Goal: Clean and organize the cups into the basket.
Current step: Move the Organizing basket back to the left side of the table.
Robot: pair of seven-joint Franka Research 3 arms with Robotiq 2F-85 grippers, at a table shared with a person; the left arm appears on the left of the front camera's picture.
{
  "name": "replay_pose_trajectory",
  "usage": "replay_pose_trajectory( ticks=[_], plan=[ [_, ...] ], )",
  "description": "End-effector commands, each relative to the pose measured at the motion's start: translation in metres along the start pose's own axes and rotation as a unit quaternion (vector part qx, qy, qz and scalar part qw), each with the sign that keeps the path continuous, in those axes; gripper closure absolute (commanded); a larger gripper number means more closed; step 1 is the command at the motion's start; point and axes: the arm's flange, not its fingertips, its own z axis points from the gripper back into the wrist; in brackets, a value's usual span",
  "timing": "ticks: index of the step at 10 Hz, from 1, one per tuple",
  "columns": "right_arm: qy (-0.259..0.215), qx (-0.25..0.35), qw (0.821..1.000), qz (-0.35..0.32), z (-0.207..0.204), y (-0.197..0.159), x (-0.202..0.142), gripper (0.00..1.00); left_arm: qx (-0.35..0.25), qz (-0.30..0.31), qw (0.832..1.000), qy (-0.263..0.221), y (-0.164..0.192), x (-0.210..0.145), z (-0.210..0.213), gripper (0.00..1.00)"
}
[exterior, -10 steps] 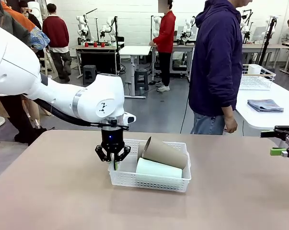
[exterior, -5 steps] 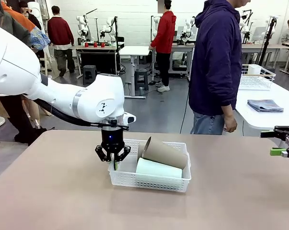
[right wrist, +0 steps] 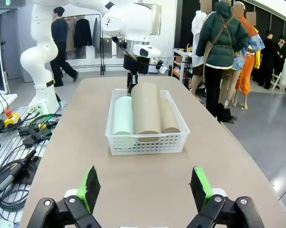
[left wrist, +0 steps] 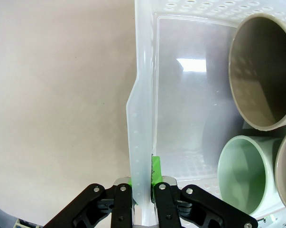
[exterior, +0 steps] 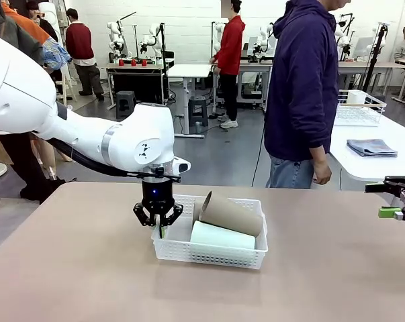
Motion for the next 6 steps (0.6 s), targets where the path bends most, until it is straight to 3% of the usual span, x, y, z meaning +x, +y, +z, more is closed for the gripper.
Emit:
replay_pose_trajectory(
  ticks=[1, 4, 5, 6],
  plan=[
    [0.001, 0.003, 1.0, 0.001, -0.001, 0.005, 0.0, 0.0, -0.001, 0.0, 1.0, -0.003, 0.001, 0.0, 0.002, 1.0],
    [0.0, 0.0, 1.0, 0.0, 0.0, 0.0, 0.0, 0.0, -0.001, 0.0, 1.0, -0.003, 0.001, 0.0, 0.002, 1.0],
    [-0.065, 0.023, 0.991, -0.113, 0.022, -0.004, -0.001, 0.0, -0.001, 0.0, 1.0, -0.003, 0.001, 0.0, 0.002, 1.0],
    [-0.124, 0.04, 0.964, -0.232, 0.046, -0.01, -0.002, 0.0, -0.001, 0.0, 1.0, -0.003, 0.001, 0.0, 0.002, 1.0]
  ],
)
